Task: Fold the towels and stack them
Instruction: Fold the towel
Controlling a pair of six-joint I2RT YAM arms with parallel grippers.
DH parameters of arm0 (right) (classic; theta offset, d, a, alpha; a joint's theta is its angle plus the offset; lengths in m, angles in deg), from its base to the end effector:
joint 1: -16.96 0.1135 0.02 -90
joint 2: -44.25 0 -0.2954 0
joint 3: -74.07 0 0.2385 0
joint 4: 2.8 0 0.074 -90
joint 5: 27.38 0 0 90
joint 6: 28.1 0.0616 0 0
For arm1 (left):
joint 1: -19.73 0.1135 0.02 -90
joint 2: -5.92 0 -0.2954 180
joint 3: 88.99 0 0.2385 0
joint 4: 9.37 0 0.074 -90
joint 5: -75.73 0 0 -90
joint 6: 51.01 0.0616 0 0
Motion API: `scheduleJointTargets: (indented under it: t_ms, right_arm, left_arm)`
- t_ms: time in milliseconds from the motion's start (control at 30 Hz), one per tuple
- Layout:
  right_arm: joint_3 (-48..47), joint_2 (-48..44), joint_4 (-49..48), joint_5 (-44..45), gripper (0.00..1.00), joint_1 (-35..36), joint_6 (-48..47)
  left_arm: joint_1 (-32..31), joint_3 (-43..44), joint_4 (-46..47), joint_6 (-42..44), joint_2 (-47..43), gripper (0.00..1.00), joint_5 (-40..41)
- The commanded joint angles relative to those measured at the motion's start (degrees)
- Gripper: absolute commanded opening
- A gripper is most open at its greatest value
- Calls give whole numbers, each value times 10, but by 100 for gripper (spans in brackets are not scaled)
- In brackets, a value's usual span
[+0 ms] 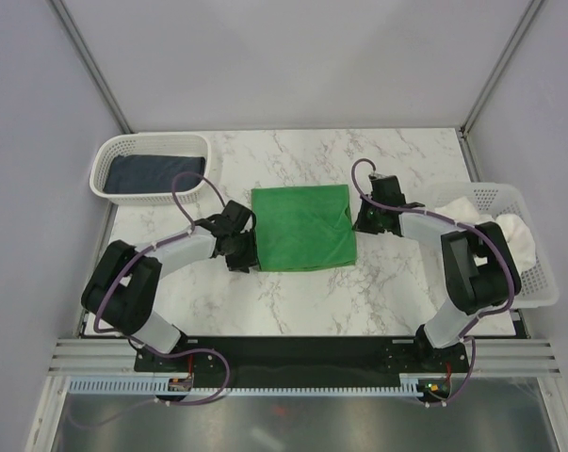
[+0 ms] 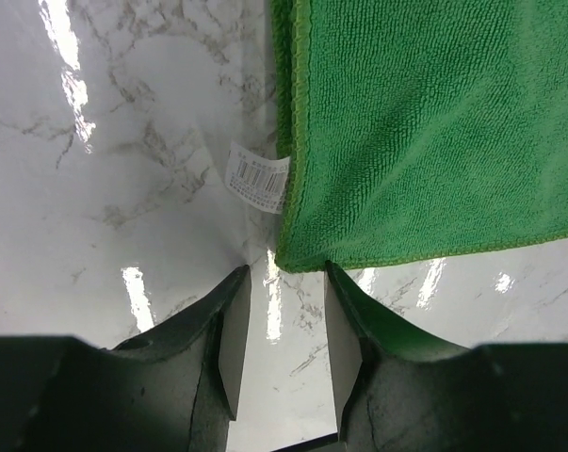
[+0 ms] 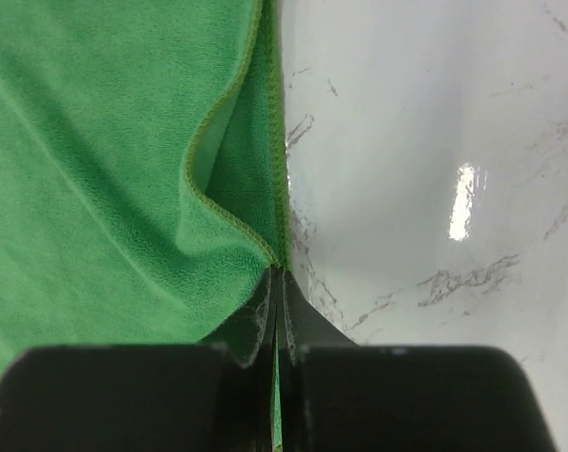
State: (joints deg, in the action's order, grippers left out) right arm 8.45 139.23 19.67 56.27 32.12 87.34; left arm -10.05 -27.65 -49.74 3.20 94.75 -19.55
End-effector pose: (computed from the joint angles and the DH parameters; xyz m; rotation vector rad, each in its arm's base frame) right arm 0.3236 0.0947 0.1845 0.1776 2.5140 0.4336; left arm 0.2372 -0.1423 0.1734 -0.1232 2.8350 -0.4106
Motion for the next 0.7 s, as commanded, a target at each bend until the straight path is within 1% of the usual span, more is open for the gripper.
scheduleJointTargets:
  t_ms: [0, 33, 67, 100, 133, 167, 233, 300, 333, 467, 500, 533, 600, 667]
  right_arm:
    - [-34, 29, 25, 28, 2, 0, -8]
    - [-38, 32, 35, 28, 6, 0, -6]
    - [-40, 32, 42, 17, 17, 1, -6]
    - [-37, 17, 50, 11, 22, 1, -4]
    - [-33, 5, 50, 3, 31, 1, 10]
    - [-19, -9, 50, -19, 35, 1, 15]
    - [-5, -51, 56, -33, 41, 2, 29]
    - [19, -86, 69, -46, 43, 1, 43]
    - [27, -95, 72, -49, 43, 1, 49]
    - [96, -133, 70, -62, 47, 4, 122]
    - [110, -152, 48, -63, 48, 7, 158]
    - [124, -160, 37, -57, 50, 11, 174]
    - [156, -178, 12, -40, 51, 18, 215]
    - [179, -181, -10, -30, 52, 20, 234]
  left_arm:
    - [1, -14, 20, -24, 24, 44, 4]
    - [1, -16, 20, -24, 24, 43, -3]
    - [1, -19, 22, -26, 20, 43, -4]
    - [1, -20, 22, -26, 5, 43, -3]
    - [1, -23, 22, -24, -1, 45, -1]
    - [1, -23, 22, -22, -9, 46, 0]
    - [4, -21, 22, -21, -18, 49, -8]
    - [11, -24, 32, -24, -16, 50, -38]
    - [13, -27, 35, -28, -10, 51, -39]
    - [14, -34, 41, -31, 2, 53, -26]
    - [13, -36, 46, -34, 2, 53, -30]
    - [14, -39, 55, -39, 4, 52, -32]
    - [13, -41, 64, -45, 14, 47, -39]
    - [13, -41, 71, -47, 21, 44, -44]
